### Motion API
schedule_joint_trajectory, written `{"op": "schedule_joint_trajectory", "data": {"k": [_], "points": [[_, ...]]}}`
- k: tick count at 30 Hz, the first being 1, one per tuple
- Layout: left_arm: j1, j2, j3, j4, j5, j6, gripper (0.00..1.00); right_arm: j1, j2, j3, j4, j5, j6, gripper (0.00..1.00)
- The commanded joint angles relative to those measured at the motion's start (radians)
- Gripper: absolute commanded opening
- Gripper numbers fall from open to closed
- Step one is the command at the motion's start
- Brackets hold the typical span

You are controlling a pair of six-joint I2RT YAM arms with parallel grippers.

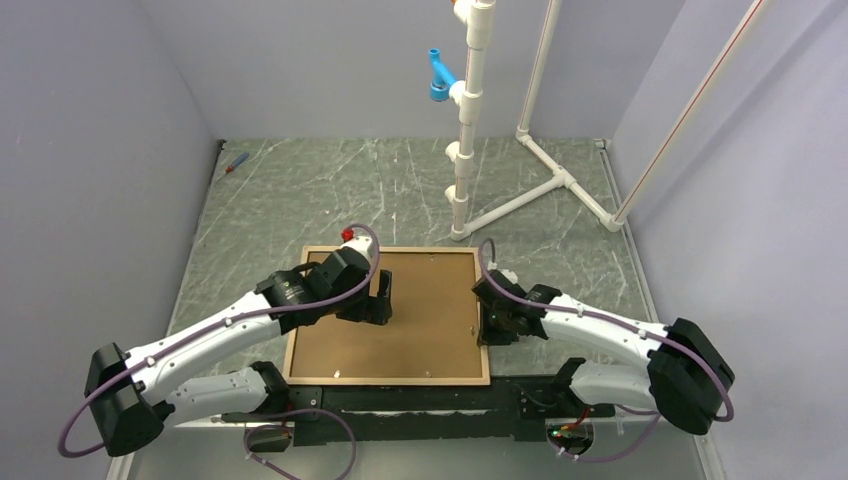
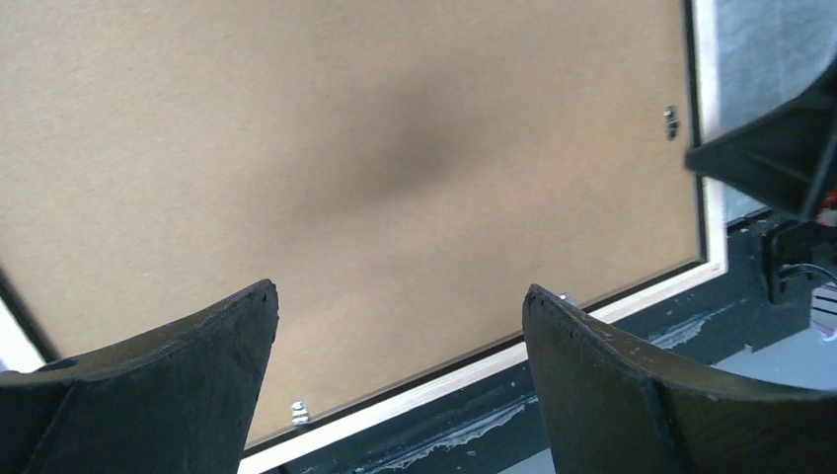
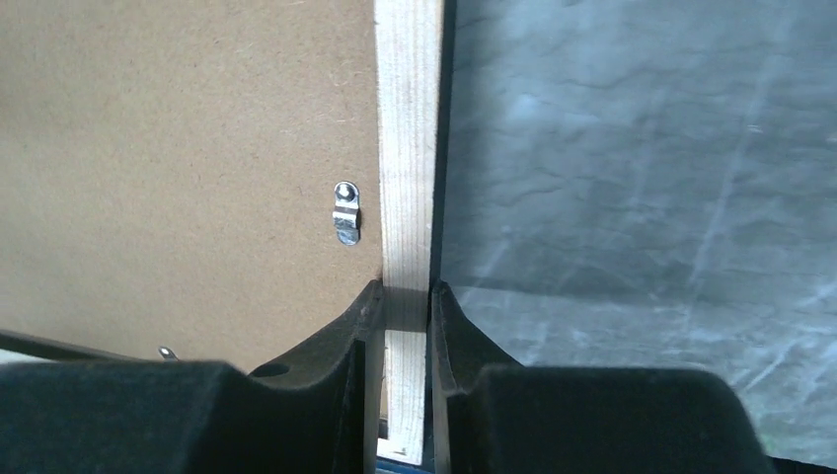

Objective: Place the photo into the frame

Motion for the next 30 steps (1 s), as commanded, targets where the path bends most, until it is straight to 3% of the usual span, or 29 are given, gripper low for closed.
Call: {"op": "schedule_joint_trajectory", "data": {"k": [1, 12, 20, 21, 23, 26, 30], "points": [[0.009, 0.034, 0.032, -0.006, -0.037, -0.003, 0.96, -0.100, -0.057, -0.036, -0.045, 0.015, 0.003, 0.00], [0.138, 0.074, -0.063, 0.026, 0.019, 0.051, 0.96, -0.361, -0.043, -0.027, 0.010, -0.146, -0.138, 0.00], [0.296, 0.011, -0.171, 0.049, 0.093, 0.087, 0.96, -0.434, -0.016, -0.003, -0.013, -0.077, -0.145, 0.00], [0.322, 0.001, -0.184, 0.049, 0.099, 0.091, 0.96, -0.437, -0.013, 0.002, -0.011, -0.075, -0.148, 0.03], [0.365, -0.012, -0.205, 0.041, 0.095, 0.086, 0.96, -0.439, -0.010, 0.018, -0.010, -0.080, -0.163, 0.27], [0.420, 0.000, -0.210, 0.021, 0.076, 0.059, 0.96, -0.440, -0.014, 0.049, -0.020, -0.087, -0.183, 0.55], [0.505, 0.032, -0.219, 0.024, 0.062, 0.048, 0.95, -0.440, -0.049, 0.076, -0.030, -0.081, -0.189, 0.76]]}}
